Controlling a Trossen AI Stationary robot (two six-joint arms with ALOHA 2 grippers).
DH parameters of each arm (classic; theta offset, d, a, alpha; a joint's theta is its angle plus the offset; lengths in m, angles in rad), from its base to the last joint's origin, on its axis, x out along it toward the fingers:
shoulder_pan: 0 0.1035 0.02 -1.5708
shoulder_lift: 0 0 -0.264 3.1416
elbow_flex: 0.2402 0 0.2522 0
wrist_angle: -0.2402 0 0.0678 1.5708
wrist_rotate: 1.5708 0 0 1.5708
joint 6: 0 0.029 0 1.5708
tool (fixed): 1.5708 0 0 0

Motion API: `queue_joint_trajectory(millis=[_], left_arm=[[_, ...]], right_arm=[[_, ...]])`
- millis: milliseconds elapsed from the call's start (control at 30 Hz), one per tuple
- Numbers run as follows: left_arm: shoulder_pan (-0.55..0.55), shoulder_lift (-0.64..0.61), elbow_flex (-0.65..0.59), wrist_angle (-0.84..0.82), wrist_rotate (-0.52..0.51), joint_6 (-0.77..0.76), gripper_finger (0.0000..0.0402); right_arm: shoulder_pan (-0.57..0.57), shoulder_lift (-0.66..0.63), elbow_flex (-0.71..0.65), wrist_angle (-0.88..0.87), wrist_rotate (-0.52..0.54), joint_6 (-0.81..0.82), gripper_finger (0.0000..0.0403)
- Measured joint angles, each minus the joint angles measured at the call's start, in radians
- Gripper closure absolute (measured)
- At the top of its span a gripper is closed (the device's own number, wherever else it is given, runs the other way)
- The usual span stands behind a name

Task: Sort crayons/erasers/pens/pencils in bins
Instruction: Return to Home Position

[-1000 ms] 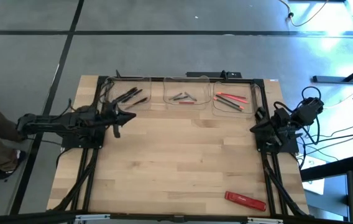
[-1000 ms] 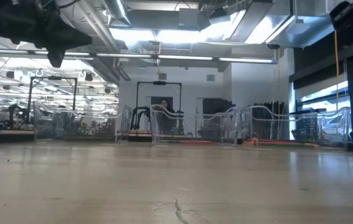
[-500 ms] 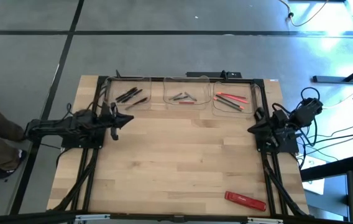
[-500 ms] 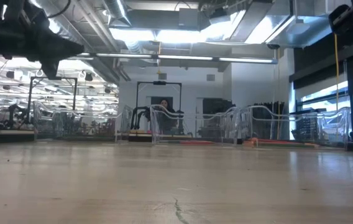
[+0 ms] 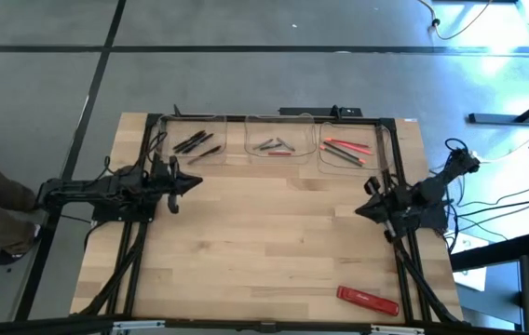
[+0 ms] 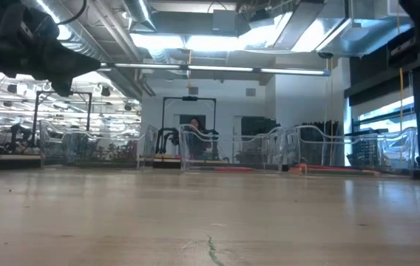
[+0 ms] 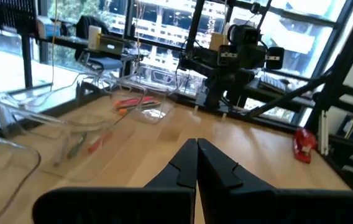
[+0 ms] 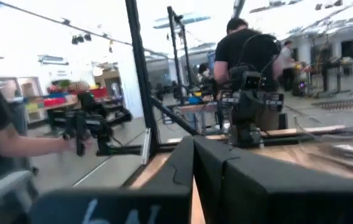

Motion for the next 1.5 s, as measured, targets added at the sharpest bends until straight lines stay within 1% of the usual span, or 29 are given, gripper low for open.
queue_joint_trajectory(millis=[67, 133, 233, 333, 433, 600, 1500], left_arm=[[0.0, 0.0, 0.0, 0.0, 0.0, 0.027, 0.0401], [0.0, 0.0, 0.0, 0.0, 0.0, 0.041, 0.0401], [0.0, 0.0, 0.0, 0.0, 0.0, 0.037, 0.0401], [0.0, 0.0, 0.0, 0.0, 0.0, 0.04, 0.0401], [0.0, 0.0, 0.0, 0.0, 0.0, 0.041, 0.0401], [0.0, 0.0, 0.0, 0.0, 0.0, 0.041, 0.0401], [0.0, 0.0, 0.0, -0.001, -0.001, 0.041, 0.0401]], right_arm=[[0.0, 0.001, -0.02, 0.001, 0.008, -0.031, 0.0396], [-0.001, 0.003, -0.019, -0.046, 0.053, -0.03, 0.0396], [-0.001, 0.002, -0.019, -0.082, 0.165, -0.031, 0.0395], [-0.001, 0.002, -0.019, -0.159, 0.276, -0.003, 0.0394], [-0.001, 0.008, -0.019, -0.165, 0.347, 0.029, 0.0391], [-0.001, 0.008, -0.019, -0.165, 0.357, -0.011, 0.039], [-0.001, 0.008, -0.019, -0.165, 0.357, -0.008, 0.0389]])
